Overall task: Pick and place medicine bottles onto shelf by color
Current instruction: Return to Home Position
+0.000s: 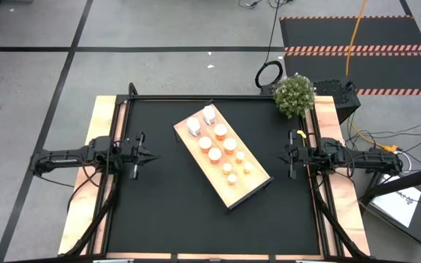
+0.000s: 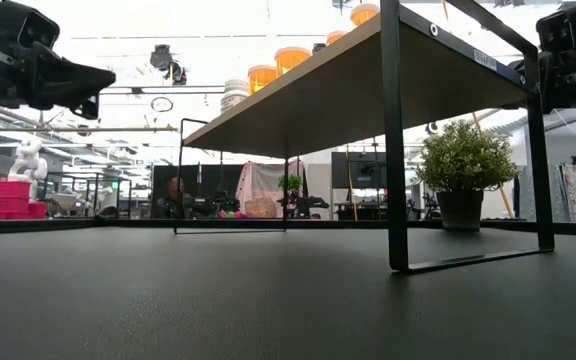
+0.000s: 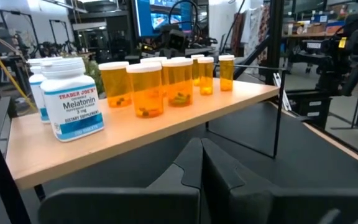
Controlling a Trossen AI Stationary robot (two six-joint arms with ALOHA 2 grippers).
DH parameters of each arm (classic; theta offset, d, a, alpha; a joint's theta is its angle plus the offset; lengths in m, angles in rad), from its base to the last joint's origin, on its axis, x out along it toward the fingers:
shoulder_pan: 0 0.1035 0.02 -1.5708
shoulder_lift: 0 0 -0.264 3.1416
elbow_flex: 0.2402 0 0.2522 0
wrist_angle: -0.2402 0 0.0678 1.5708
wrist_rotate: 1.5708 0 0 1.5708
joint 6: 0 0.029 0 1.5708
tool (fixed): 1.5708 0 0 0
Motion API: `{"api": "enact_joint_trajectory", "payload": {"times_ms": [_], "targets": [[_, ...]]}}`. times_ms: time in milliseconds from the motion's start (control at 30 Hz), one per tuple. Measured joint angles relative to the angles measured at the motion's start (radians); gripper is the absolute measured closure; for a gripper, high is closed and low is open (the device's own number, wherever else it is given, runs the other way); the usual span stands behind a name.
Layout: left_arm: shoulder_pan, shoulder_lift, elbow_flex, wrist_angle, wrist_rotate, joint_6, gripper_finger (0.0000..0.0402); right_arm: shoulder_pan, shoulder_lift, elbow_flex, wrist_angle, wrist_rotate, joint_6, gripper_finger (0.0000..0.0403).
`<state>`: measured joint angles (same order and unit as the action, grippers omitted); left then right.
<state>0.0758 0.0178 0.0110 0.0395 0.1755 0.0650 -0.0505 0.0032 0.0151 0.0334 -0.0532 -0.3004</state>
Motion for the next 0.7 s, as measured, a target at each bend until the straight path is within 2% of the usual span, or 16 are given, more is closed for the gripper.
{"api": "enact_joint_trajectory", "payload": {"times_ms": [367,700], "targets": [[-0.047,0.001,0.0,-0.001,0.004,0.004,0.0401,0.0,0.0,0.0,0.0,0.0,0.0,0.0403],[-0.059,0.001,0.0,-0.009,-0.053,0.065,0.04,0.0,0.0,0.0,0.0,0.0,0.0,0.0403]]}}
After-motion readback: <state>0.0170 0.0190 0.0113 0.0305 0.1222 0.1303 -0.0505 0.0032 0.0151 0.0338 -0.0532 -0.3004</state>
